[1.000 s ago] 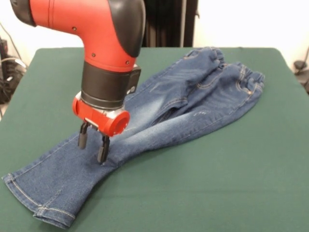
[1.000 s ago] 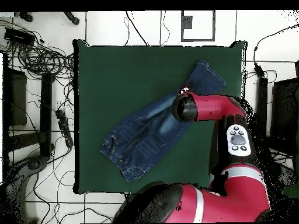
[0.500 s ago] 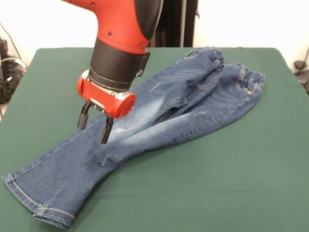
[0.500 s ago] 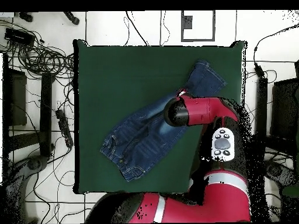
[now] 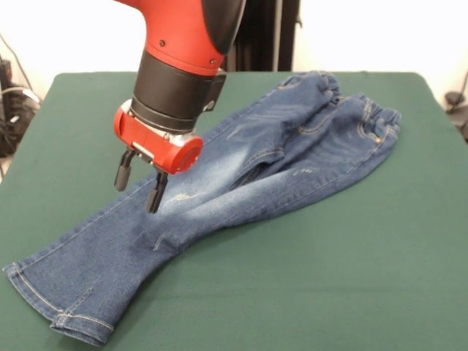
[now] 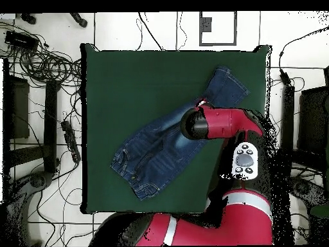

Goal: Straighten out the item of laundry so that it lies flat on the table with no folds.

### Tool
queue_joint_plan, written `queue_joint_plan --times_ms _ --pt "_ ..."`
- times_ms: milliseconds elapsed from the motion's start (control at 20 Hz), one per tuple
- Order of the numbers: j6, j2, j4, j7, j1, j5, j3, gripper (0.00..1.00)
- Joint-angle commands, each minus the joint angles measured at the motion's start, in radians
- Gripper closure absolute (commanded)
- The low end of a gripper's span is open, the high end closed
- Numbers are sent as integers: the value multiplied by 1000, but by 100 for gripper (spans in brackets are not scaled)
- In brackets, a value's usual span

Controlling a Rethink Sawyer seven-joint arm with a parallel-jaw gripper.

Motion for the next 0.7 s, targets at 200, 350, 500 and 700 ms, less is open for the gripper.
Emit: queue_joint_plan --times_ms 200,350,500,700 --pt "57 108 -47 64 14 84 98 0" --pt "68 101 -61 32 4 84 106 0" --pt "75 87 -71 8 -2 80 107 0" --pt "86 58 -101 -35 -13 68 117 0"
